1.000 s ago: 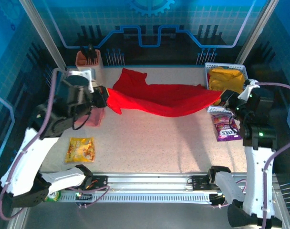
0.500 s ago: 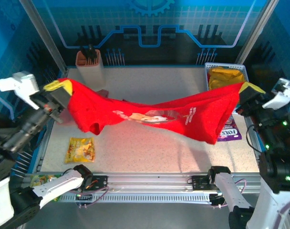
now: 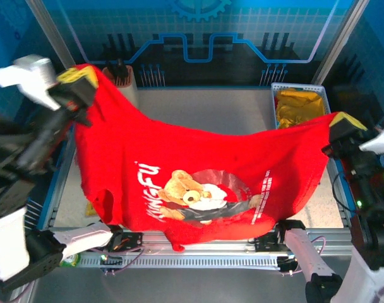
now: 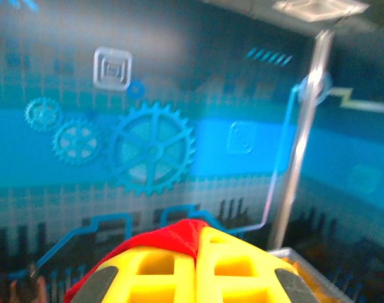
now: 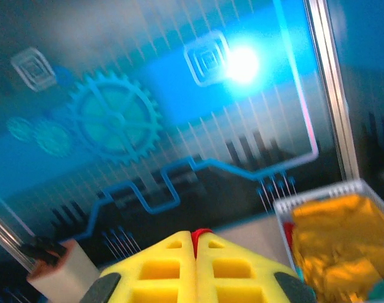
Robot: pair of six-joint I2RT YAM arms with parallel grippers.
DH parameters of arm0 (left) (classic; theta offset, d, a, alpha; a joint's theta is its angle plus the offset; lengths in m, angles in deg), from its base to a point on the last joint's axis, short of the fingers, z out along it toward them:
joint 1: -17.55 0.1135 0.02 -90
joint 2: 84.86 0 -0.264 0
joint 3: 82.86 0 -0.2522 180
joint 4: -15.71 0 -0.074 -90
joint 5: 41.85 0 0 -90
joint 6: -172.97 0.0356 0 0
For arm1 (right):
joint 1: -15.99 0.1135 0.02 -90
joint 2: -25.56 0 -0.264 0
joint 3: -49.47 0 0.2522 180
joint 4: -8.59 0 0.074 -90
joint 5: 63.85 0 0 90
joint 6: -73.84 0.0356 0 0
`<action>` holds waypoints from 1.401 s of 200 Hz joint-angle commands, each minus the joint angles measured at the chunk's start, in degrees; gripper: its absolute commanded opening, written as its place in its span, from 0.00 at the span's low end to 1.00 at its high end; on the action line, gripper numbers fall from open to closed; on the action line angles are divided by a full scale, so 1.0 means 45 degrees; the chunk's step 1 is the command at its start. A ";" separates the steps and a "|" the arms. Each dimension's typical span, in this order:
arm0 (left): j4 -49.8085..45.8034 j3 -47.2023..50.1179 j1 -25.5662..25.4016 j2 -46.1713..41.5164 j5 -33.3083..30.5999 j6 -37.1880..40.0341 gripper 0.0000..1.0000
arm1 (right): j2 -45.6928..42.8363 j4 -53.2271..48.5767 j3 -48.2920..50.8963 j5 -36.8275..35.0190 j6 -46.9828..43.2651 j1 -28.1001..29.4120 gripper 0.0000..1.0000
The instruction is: Fold and stack the t-shirts
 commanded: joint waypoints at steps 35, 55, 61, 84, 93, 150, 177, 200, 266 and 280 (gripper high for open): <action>0.2334 0.5084 0.3422 0.1184 0.1042 -0.2091 0.00 | 0.1978 0.0431 0.4656 0.0702 0.0366 0.0166 0.00; 0.3440 0.7186 0.4152 0.1545 0.1687 -0.2775 0.00 | 0.2003 0.2224 0.7102 0.0802 0.0534 0.0165 0.00; 0.3826 0.7719 0.4314 0.1732 0.1849 -0.2942 0.00 | 0.2041 0.2788 0.7795 0.0777 0.0547 0.0180 0.00; 0.4897 0.8898 0.5208 0.3088 0.3368 -0.3994 0.00 | 0.2498 0.5068 0.9990 0.0868 0.0784 0.0165 0.00; 0.4971 0.8929 0.5452 0.3743 0.3741 -0.4355 0.00 | 0.2908 0.5956 1.0462 0.0975 0.0840 0.0158 0.00; 0.5849 0.8202 0.5950 0.6341 0.3977 -0.4656 0.00 | 0.6409 0.9076 0.9986 0.1368 0.0626 0.0092 0.00; 0.5992 0.8030 0.5960 0.6484 0.4023 -0.4422 0.00 | 0.7112 0.9267 0.9533 0.1304 0.0377 -0.0129 0.00; 0.6032 0.8018 0.5980 0.6598 0.4139 -0.4375 0.00 | 0.7362 0.9192 0.9283 0.1306 0.0605 -0.0582 0.00; 0.6117 0.6465 0.5999 0.7910 0.4425 -0.4469 0.00 | 0.8532 1.0036 0.8575 0.2107 0.1354 -0.1300 0.00; 0.6191 0.6401 0.6023 0.7915 0.4386 -0.4446 0.00 | 0.8720 1.0041 0.8466 0.2461 0.1348 -0.1293 0.00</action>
